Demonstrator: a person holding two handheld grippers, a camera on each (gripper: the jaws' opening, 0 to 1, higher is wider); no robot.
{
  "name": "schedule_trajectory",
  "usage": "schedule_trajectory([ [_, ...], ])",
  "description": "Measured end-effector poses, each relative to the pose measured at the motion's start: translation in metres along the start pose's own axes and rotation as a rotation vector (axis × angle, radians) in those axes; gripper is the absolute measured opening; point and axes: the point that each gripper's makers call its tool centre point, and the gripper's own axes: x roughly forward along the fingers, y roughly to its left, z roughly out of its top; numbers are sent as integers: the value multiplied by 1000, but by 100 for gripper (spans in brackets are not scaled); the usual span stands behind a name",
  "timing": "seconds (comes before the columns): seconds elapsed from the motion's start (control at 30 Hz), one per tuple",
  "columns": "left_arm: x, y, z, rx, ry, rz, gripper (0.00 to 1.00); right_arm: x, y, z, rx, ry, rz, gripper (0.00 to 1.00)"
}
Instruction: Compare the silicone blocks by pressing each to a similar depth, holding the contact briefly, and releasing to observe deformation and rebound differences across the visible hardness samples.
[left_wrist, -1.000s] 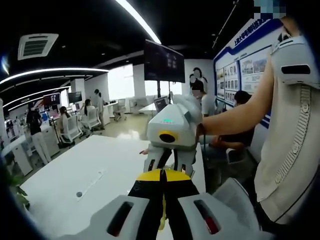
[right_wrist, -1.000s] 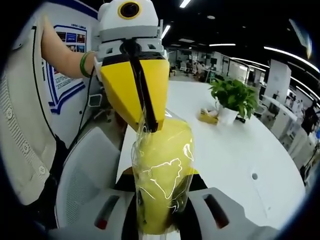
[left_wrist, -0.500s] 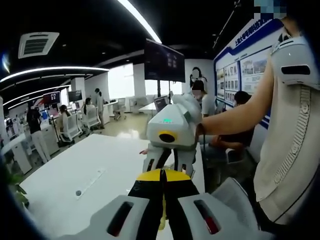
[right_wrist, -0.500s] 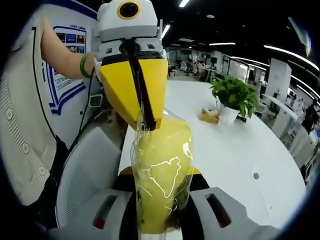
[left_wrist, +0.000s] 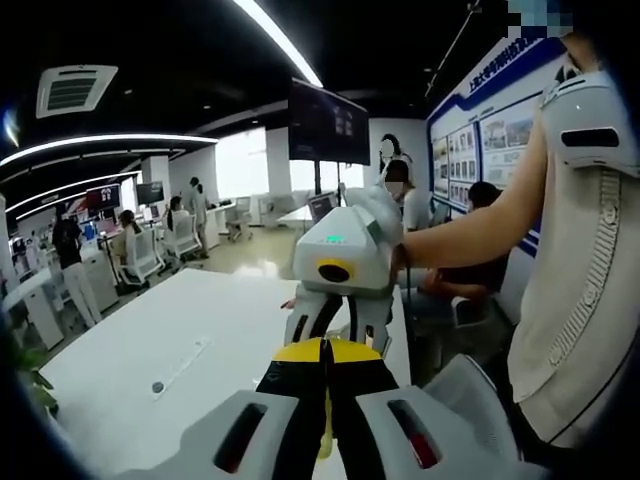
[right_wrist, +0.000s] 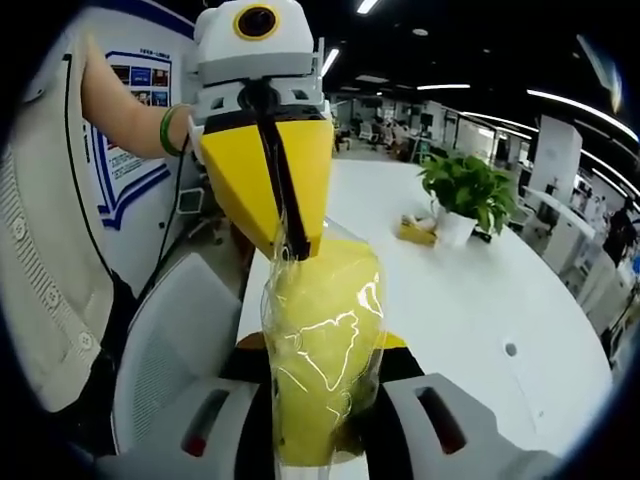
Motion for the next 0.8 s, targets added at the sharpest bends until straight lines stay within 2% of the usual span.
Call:
schedule_trajectory([
  [0.43,-1,3,-9,-47,13,9,0,2,-1,-3,7,11,-6,28],
  [0.8,-6,13,-20,-67,36,30,0,3,-1,-9,-27,12,-46,40],
])
